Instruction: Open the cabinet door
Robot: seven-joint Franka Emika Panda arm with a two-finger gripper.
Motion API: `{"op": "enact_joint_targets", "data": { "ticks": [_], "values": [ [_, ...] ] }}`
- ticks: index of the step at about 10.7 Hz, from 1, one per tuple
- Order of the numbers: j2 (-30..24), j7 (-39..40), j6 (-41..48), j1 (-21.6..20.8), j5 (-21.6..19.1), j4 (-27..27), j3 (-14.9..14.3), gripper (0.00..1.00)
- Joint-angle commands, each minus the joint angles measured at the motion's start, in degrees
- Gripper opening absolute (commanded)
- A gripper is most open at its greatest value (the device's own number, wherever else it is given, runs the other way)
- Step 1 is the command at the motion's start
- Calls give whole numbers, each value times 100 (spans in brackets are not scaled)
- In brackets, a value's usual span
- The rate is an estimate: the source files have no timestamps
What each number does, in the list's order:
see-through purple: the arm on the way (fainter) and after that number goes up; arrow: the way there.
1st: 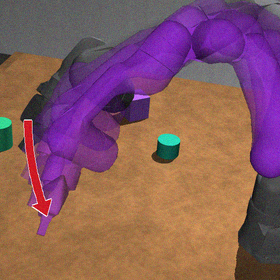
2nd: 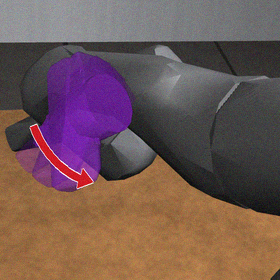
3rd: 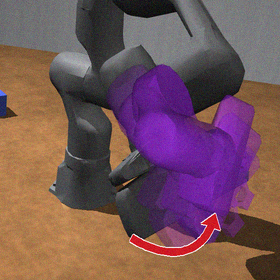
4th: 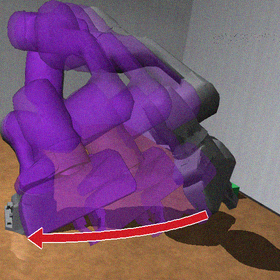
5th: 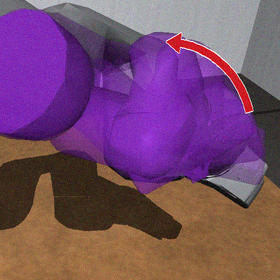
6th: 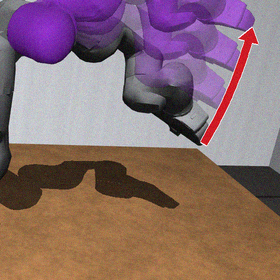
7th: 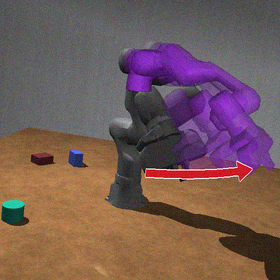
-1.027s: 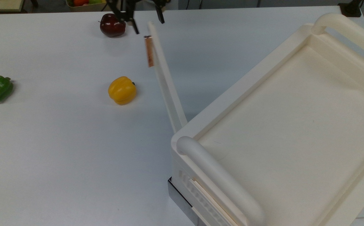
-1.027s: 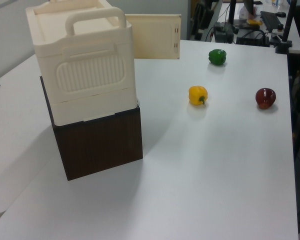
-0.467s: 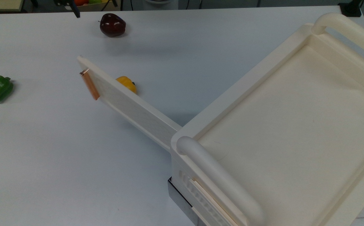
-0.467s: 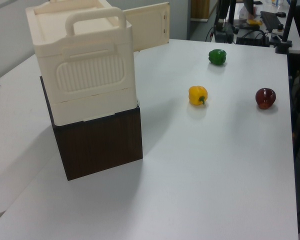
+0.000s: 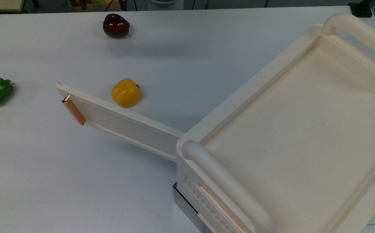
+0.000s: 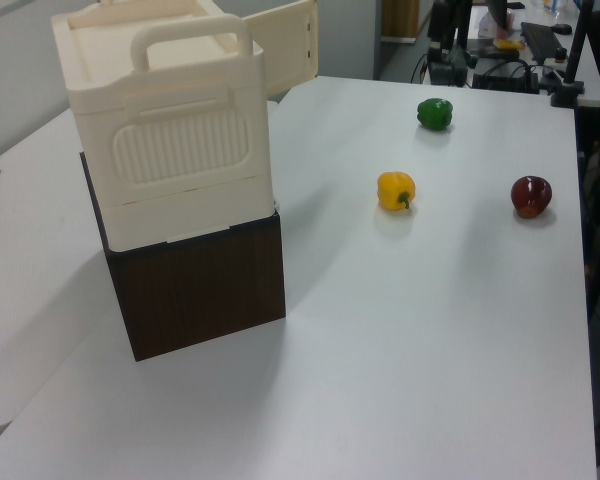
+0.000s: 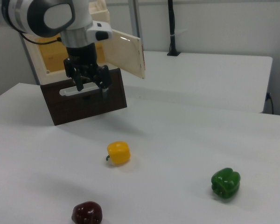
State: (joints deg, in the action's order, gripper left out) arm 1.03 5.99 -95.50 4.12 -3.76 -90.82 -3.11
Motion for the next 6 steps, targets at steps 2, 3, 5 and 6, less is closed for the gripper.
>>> {"op": "enact_joint_targets", "data": {
  "ticks": [2,3,5,6],
  "values": [
    [-86,-1334,460,-402,619,-94,29,100],
    [-51,-1389,540,-577,744,-94,21,100],
    [19,-1478,558,-614,727,-33,12,100],
    [20,-1417,585,-605,701,20,21,100]
  ]
}}
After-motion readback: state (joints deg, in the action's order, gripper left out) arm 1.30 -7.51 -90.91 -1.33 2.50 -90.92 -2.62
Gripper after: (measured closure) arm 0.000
